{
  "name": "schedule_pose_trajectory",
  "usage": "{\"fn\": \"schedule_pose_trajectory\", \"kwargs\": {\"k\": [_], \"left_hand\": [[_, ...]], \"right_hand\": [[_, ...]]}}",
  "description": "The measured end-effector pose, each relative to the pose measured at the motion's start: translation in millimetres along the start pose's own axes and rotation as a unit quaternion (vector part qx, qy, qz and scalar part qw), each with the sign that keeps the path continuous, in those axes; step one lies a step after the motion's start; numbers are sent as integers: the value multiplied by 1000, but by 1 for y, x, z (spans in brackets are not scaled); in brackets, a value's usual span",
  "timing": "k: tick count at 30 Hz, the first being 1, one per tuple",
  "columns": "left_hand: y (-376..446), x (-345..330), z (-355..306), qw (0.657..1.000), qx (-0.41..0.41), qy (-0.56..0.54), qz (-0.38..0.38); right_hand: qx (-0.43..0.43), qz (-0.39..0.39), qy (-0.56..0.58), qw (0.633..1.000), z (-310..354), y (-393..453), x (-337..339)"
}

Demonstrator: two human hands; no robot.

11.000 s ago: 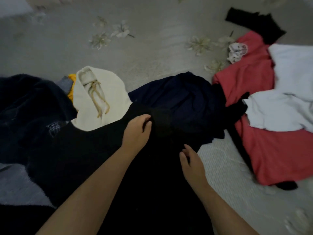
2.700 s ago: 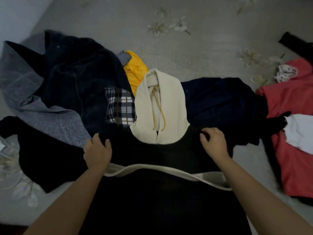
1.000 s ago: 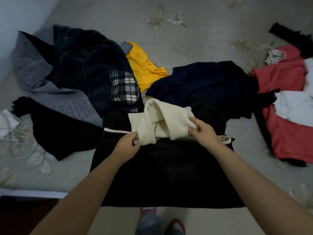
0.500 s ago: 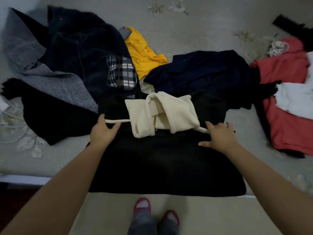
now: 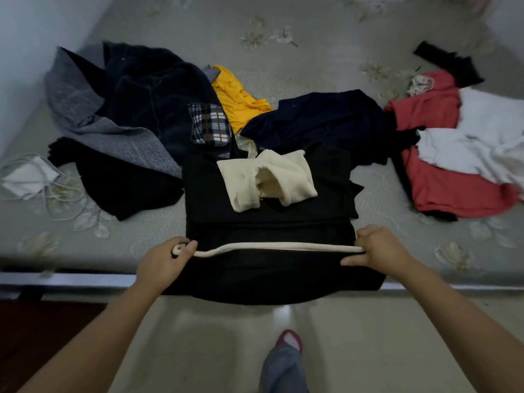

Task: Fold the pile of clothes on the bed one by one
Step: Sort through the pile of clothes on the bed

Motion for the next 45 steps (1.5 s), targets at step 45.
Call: {"fn": "schedule_pose_trajectory", "kwargs": {"k": [45], "left_hand": [[109, -51, -39, 946, 24, -283, 155]], "right_hand": [[84, 122, 306, 940, 80, 117, -8]]}}
Point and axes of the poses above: each hand's wrist, its own y-axis towards the middle knuckle, its own x-axis out of the back of the hand, z = x × y, the point moved 8 cm from there along y, towards the middle knuckle, and after that the axes turned 12 degrees about -y, right-handed, at the moved point
